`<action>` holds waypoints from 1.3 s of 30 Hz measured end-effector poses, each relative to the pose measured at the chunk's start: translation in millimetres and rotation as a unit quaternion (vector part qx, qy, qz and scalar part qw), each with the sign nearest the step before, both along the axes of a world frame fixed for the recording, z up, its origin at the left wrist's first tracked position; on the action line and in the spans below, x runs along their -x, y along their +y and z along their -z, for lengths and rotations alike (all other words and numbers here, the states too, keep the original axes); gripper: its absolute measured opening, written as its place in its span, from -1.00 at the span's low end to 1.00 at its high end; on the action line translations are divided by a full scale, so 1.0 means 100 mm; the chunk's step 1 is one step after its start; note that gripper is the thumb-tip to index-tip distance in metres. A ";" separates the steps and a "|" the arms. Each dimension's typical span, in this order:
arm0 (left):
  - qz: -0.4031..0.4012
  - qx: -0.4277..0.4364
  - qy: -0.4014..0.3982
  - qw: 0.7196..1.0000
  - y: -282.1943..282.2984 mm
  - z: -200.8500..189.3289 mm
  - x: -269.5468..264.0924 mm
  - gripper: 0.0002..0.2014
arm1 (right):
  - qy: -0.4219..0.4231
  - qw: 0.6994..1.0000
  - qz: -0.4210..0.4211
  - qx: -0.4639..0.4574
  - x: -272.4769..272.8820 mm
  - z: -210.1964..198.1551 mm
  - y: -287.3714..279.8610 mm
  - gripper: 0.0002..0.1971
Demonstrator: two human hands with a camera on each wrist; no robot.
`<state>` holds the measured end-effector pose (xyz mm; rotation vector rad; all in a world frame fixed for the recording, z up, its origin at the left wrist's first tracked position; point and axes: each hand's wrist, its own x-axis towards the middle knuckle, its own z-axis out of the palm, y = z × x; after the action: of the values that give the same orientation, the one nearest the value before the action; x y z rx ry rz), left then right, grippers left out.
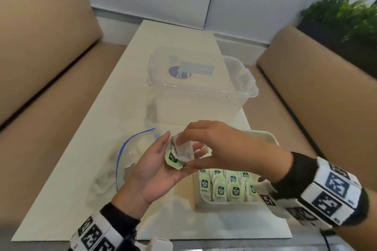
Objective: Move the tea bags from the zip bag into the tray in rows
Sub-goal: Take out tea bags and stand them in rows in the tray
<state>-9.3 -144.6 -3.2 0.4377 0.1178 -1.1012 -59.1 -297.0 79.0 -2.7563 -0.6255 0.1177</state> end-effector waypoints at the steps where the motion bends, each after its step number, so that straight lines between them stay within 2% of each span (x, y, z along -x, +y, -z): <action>1: -0.004 -0.003 0.000 1.000 0.00 0.00 0.02 -0.51 | -0.004 1.000 -0.002 0.009 -0.01 0.04 0.02 -0.61; 7: -0.009 -0.015 -0.041 0.999 0.07 0.01 0.10 -0.59 | 0.032 0.997 0.022 -0.066 -0.02 0.02 -0.02 -0.64; 13: 0.023 -0.012 -0.060 0.998 0.06 0.00 0.17 -0.58 | 0.022 0.998 0.030 -0.055 0.04 0.06 0.04 -0.59; 21: 0.028 -0.023 -0.085 0.996 0.14 0.01 0.21 -0.68 | 0.092 0.988 0.049 -0.112 0.03 0.04 -0.05 -0.62; 24: 0.020 -0.015 -0.083 0.996 0.15 0.03 0.20 -0.54 | 0.078 0.989 0.039 -0.116 0.04 0.02 -0.06 -0.74; 27: 0.027 -0.027 -0.077 0.996 0.15 0.06 0.19 -0.55 | 0.045 0.989 0.047 -0.129 0.04 -0.01 -0.05 -0.91; 30: 0.024 -0.004 -0.068 0.997 0.15 0.07 0.18 -0.28 | 0.059 0.979 0.103 -0.167 0.02 -0.05 -0.08 -0.95; 31: 0.016 -0.010 -0.080 0.997 0.15 0.08 0.18 -0.28 | 0.073 0.973 0.125 -0.180 0.01 -0.07 -0.09 -0.96; 32: 0.007 -0.023 -0.104 0.994 0.13 0.08 0.18 -0.34 | 0.081 0.968 0.143 -0.189 0.00 -0.07 -0.10 -0.95; 35: -0.017 -0.086 -0.162 0.983 0.08 0.06 0.21 -0.77 | 0.066 0.963 0.172 -0.195 -0.03 -0.10 -0.12 -0.90; 36: -0.027 -0.104 -0.170 0.980 0.06 0.06 0.22 -0.84 | 0.059 0.963 0.176 -0.197 -0.03 -0.11 -0.11 -0.90; 39: -0.042 -0.128 -0.183 0.974 0.00 0.06 0.25 -0.73 | 0.040 0.963 0.182 -0.197 -0.06 -0.14 -0.09 -0.90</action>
<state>-34.6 -144.2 -9.3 0.8524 -0.0485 -0.9093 -53.1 -306.2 92.6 -2.4120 -0.0959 0.0172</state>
